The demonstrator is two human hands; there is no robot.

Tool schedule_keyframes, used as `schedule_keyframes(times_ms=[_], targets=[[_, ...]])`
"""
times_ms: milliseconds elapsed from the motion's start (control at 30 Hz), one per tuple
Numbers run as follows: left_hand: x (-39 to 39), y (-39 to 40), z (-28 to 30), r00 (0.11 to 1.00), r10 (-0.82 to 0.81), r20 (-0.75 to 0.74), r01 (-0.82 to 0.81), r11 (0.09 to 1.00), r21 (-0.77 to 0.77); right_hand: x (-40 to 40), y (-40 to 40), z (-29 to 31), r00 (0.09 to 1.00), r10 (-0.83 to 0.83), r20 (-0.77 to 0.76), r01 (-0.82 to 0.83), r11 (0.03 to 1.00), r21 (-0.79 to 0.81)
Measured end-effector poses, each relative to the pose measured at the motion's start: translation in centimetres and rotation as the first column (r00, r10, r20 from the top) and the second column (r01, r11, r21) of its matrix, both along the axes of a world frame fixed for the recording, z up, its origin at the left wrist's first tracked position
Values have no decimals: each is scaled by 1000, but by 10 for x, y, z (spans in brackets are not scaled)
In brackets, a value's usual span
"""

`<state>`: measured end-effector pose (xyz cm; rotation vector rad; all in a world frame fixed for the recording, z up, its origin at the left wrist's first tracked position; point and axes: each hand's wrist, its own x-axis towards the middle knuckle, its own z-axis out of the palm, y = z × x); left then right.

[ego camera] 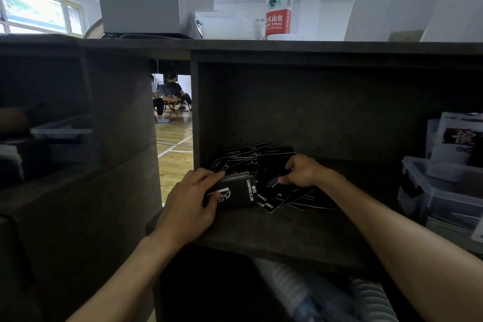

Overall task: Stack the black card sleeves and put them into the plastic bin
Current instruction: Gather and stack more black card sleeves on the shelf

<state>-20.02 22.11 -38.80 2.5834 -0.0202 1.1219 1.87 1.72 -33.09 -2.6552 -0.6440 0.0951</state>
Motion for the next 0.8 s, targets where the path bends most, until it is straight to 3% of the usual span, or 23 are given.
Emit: schedule_keyframes(times_ms=[167,267,433,567,667,800], targets=[[-1,-1,1,1000,0,14,0,1000,-4,9,-16,1,995,-73,-60,85,971,224],[0,0,0,1000,-6,20,7,1000,-13,9,-33,-5,993,12,-120,35,922,385],[2,0,-1,1000,-7,23,8,1000,-20,1,-53,-16,998,-55,-8,55,980,190],[1,-1,0,1000,1,23,0,1000,-23,-34,-46,-17,918,-70,391,52,997,57],[1,-1,0,1000,-1,21,1,1000,-22,-73,-27,-19,930,33,365,-31,999,-12],[2,0,0,1000,-1,14,1,1000,-27,-96,-13,-24,949,66,309,-24,990,-137]])
